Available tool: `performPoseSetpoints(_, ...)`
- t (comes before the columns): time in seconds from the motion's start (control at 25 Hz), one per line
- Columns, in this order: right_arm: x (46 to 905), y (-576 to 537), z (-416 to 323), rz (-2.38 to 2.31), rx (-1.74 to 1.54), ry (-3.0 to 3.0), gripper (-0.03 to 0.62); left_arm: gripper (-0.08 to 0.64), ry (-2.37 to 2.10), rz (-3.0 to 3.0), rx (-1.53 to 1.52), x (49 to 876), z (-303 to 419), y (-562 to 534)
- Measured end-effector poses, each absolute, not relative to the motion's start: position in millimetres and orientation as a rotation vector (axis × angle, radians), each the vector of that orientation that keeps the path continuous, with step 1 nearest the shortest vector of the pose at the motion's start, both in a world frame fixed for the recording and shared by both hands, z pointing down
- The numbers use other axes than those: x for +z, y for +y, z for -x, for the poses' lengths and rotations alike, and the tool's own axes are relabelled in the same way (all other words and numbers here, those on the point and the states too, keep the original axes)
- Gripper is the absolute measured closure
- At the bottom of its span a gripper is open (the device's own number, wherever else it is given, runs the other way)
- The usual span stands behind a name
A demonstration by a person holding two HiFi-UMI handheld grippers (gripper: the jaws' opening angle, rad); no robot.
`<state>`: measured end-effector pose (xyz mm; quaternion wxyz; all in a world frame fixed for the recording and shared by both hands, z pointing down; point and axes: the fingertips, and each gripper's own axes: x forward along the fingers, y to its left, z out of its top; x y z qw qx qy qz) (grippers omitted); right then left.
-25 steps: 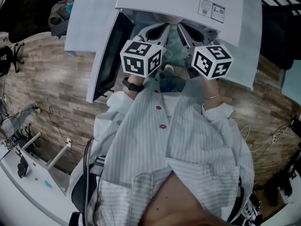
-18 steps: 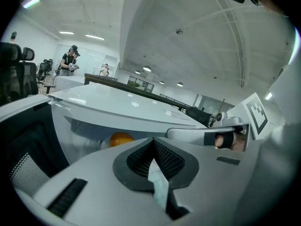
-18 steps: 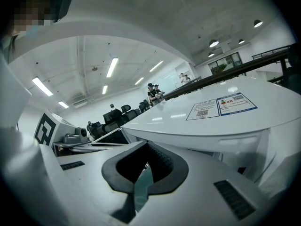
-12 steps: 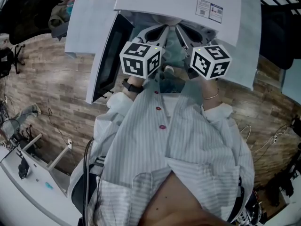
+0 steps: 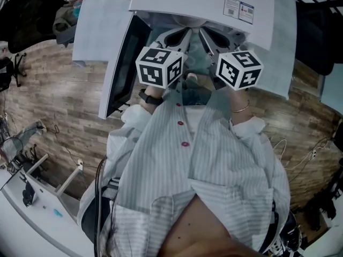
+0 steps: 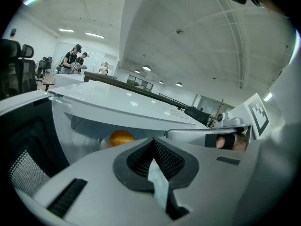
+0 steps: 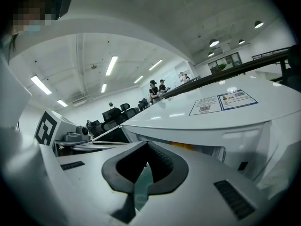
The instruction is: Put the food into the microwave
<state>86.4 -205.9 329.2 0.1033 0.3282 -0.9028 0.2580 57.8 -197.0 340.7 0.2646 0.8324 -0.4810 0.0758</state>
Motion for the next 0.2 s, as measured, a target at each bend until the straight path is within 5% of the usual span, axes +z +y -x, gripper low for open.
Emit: performPoseSetpoints(0.2, 331.3, -205.5, -86.2, -0.98, 0.773, -2.662, 0.56, 0.551, -1.306, -2.244, 0.206, 344.0, -52.9, -196.6)
